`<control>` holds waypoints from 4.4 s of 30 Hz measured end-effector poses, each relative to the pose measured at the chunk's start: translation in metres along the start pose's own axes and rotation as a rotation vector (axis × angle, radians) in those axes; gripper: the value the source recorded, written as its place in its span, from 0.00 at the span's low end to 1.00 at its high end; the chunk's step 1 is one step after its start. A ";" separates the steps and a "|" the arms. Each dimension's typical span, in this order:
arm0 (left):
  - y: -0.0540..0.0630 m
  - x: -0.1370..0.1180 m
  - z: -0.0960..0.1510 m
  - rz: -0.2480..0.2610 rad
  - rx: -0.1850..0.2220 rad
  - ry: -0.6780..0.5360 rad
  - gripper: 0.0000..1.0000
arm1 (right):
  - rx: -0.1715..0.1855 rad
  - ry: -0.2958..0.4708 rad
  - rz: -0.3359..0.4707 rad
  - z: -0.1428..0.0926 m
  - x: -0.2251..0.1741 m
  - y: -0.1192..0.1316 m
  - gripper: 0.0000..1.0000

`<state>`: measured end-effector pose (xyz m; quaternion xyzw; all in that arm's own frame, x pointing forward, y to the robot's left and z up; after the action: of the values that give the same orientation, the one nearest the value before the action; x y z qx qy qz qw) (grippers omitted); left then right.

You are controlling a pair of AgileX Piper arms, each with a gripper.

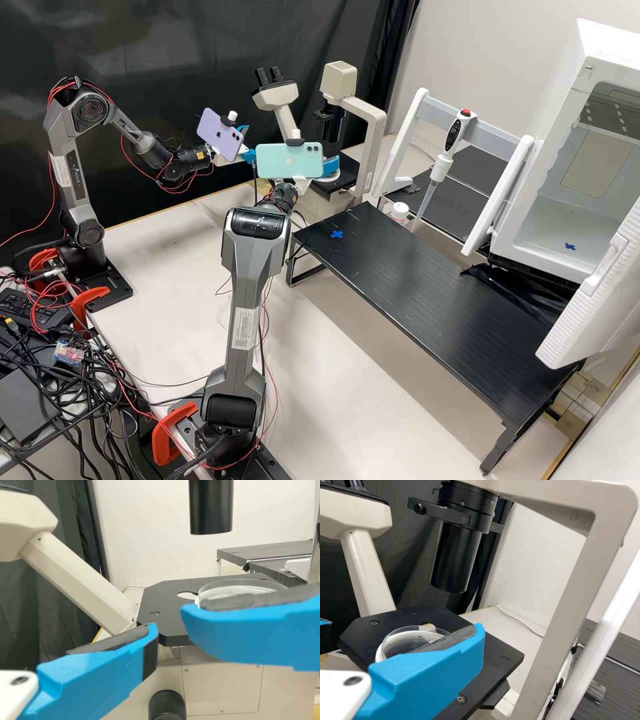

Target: Move the petri dish to the bench

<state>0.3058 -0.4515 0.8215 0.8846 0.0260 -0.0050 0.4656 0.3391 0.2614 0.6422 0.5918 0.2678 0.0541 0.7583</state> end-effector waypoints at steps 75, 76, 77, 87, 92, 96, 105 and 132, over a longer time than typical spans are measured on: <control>0.000 0.000 0.000 0.000 0.000 0.000 1.00 | -0.006 -0.091 -0.026 0.024 0.010 -0.019 0.00; 0.000 0.000 0.000 0.000 0.000 0.000 1.00 | -0.006 -0.091 -0.028 0.024 0.010 -0.019 0.00; 0.000 0.000 0.000 0.000 0.000 0.000 1.00 | -0.006 -0.091 -0.028 0.024 0.010 -0.019 0.00; 0.000 0.000 0.000 0.000 0.000 0.000 1.00 | -0.009 -0.088 -0.035 0.024 0.009 -0.020 0.00; 0.000 0.000 0.000 0.000 0.000 0.000 1.00 | -0.009 -0.089 -0.030 0.025 0.005 -0.019 0.00; 0.000 0.000 0.000 0.000 0.000 0.000 1.00 | -0.008 -0.087 -0.028 0.022 0.000 -0.016 0.00; 0.000 0.000 0.000 0.000 0.000 0.000 1.00 | -0.015 -0.080 -0.016 0.020 -0.012 -0.014 0.00; 0.000 0.000 0.000 0.000 0.000 0.000 1.00 | -0.068 -0.094 -0.005 0.049 -0.139 -0.015 0.00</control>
<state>0.3058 -0.4515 0.8215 0.8846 0.0260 -0.0050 0.4656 0.2406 0.1596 0.6837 0.5670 0.2316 0.0335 0.7898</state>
